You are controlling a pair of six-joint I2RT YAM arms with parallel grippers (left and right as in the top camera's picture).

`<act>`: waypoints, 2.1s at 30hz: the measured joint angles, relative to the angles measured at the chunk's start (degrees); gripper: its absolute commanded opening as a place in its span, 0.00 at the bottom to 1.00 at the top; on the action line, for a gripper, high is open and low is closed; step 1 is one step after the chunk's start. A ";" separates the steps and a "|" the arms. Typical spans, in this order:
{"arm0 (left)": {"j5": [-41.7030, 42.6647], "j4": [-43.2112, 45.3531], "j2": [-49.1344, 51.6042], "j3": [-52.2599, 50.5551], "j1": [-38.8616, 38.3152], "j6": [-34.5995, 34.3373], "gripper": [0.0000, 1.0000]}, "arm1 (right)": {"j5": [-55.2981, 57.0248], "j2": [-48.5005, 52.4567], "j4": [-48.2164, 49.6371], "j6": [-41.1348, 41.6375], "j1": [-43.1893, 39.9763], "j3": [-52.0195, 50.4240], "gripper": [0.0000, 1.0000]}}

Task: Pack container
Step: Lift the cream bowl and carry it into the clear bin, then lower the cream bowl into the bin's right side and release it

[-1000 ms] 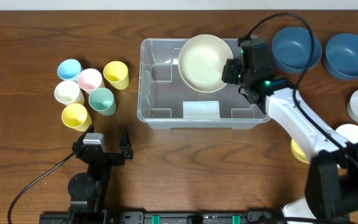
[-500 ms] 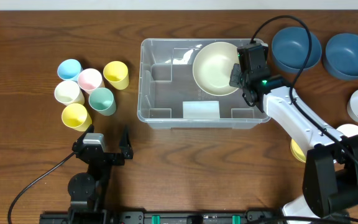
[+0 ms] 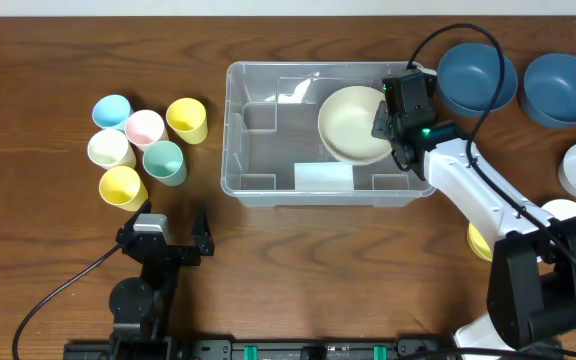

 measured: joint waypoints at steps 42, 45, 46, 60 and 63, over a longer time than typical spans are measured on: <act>0.00 0.00 0.00 0.00 0.00 0.00 0.98 | -24.76 0.11 -13.05 -20.74 10.58 4.20 0.23; 0.00 0.00 0.00 0.00 0.00 0.00 0.98 | -24.98 1.55 -13.14 -20.90 10.58 4.17 0.23; 0.00 0.00 0.00 0.00 0.00 0.00 0.98 | -25.16 2.23 -13.18 -20.94 10.58 4.20 0.23; 0.00 -0.02 0.00 0.00 0.00 0.00 0.98 | -23.85 5.11 -13.40 -21.38 10.58 4.17 0.23; 0.00 0.00 0.00 0.00 0.00 0.00 0.98 | -21.99 5.11 -13.05 -21.59 10.56 4.20 0.23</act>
